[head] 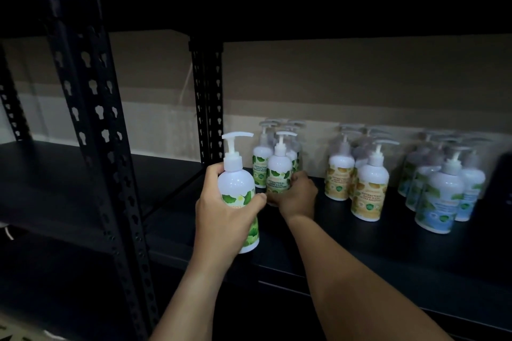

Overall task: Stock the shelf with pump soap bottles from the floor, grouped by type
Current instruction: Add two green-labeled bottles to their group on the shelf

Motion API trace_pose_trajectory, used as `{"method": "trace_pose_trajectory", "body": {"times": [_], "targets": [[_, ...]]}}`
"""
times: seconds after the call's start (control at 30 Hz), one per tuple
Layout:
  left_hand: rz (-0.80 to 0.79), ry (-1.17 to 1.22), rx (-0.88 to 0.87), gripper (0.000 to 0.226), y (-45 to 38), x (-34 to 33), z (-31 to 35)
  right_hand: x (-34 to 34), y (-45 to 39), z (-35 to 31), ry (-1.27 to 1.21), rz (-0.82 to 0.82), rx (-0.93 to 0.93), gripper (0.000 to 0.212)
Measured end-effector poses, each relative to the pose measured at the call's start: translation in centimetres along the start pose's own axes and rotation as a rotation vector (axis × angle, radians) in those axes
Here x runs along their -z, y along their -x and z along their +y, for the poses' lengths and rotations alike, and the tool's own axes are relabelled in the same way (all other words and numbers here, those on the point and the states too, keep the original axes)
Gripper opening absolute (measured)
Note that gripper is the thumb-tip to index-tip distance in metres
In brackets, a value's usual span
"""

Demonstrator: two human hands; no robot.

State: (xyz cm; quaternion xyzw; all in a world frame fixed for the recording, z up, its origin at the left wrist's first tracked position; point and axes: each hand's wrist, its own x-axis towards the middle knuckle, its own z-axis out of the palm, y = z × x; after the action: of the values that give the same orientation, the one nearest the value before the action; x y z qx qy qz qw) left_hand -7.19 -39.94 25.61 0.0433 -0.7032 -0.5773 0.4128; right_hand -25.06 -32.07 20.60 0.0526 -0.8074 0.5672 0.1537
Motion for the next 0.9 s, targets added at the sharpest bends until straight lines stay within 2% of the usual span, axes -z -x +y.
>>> {"method": "trace_pose_trajectory", "body": {"times": [0.9], "targets": [[-0.004,0.004,-0.043,0.047,-0.2,0.3,-0.6,0.5,1.4,-1.8,0.138,-0.016,-0.020,0.081]]}}
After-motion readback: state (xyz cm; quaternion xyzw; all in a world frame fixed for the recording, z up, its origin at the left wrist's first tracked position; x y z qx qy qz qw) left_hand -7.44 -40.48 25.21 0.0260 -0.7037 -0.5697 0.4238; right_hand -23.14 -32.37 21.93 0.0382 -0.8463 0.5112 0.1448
